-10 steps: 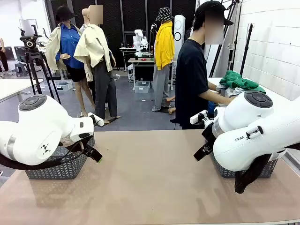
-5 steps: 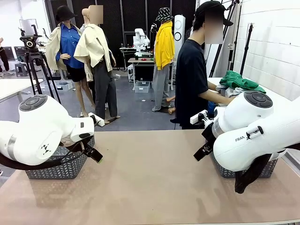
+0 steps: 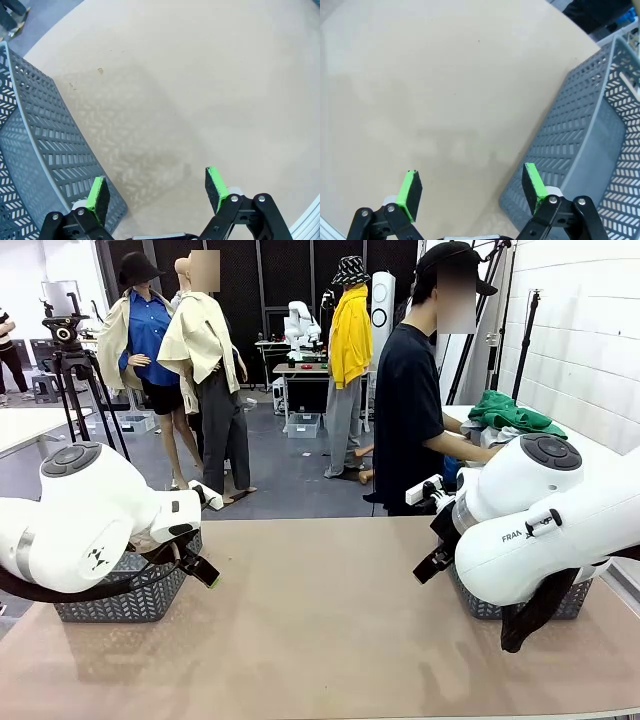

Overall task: Sort the tops and bottoms.
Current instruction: Lift clothes from the center of the table with your left hand.

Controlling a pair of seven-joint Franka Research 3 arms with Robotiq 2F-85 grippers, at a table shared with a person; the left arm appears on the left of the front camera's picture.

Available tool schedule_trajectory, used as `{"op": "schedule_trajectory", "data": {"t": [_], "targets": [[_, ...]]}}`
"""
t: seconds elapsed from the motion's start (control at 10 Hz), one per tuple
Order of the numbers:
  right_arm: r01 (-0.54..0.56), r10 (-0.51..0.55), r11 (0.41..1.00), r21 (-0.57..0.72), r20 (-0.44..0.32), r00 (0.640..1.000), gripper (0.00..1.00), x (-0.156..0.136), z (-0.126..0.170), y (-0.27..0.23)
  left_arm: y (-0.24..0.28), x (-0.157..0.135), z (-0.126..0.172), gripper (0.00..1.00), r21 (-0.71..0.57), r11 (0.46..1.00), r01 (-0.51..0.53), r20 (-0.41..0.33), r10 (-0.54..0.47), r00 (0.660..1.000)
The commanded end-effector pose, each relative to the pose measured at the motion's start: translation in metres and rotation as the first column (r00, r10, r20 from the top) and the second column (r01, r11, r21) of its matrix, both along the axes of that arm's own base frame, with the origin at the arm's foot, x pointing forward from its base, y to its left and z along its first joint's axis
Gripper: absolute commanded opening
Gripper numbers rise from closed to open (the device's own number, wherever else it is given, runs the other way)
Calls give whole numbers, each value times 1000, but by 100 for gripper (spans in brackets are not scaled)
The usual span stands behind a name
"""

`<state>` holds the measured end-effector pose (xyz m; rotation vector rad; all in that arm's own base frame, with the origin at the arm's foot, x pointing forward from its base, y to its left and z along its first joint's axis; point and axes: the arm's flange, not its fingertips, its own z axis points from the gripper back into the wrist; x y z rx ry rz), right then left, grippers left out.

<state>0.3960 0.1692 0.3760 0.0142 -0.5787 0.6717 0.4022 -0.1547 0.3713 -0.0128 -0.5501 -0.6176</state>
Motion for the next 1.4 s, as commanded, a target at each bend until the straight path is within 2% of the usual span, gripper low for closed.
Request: {"op": "schedule_trajectory", "data": {"t": [0.0,0.2,0.4,0.6,0.7,0.8,0.9,1.0,1.1,1.2,1.3], "targets": [[-7,5,999,45,52,999,100,3,19,0,0,0,13,100,-17,1000,10,35,-10,999],[-35,23,993,109,110,994,100,11,53,-1,-2,5,50,100,-65,995,78,101,-71,992],[1,-22,995,102,211,977,100,22,101,-22,18,18,114,100,22,999,26,268,-31,963],[122,-148,987,109,277,950,100,41,142,-89,80,45,172,100,72,996,-51,356,23,934],[224,-245,969,100,307,920,100,47,158,-131,124,56,191,100,91,988,-123,361,82,929],[344,-357,934,98,327,875,100,50,166,-184,178,63,202,100,97,972,-215,348,169,922],[438,-442,894,96,353,825,100,51,166,-232,227,61,203,100,116,946,-303,358,245,901],[523,-522,847,98,341,782,100,53,158,-280,276,57,195,100,82,929,-362,305,322,896],[595,-589,798,98,337,734,100,51,147,-326,322,49,181,100,39,925,-378,260,356,898],[655,-665,742,142,284,691,100,38,129,-370,364,37,158,100,-21,919,-394,204,389,898],[694,-710,701,162,239,662,100,26,106,-393,383,28,136,100,-38,926,-377,172,377,910]]}}
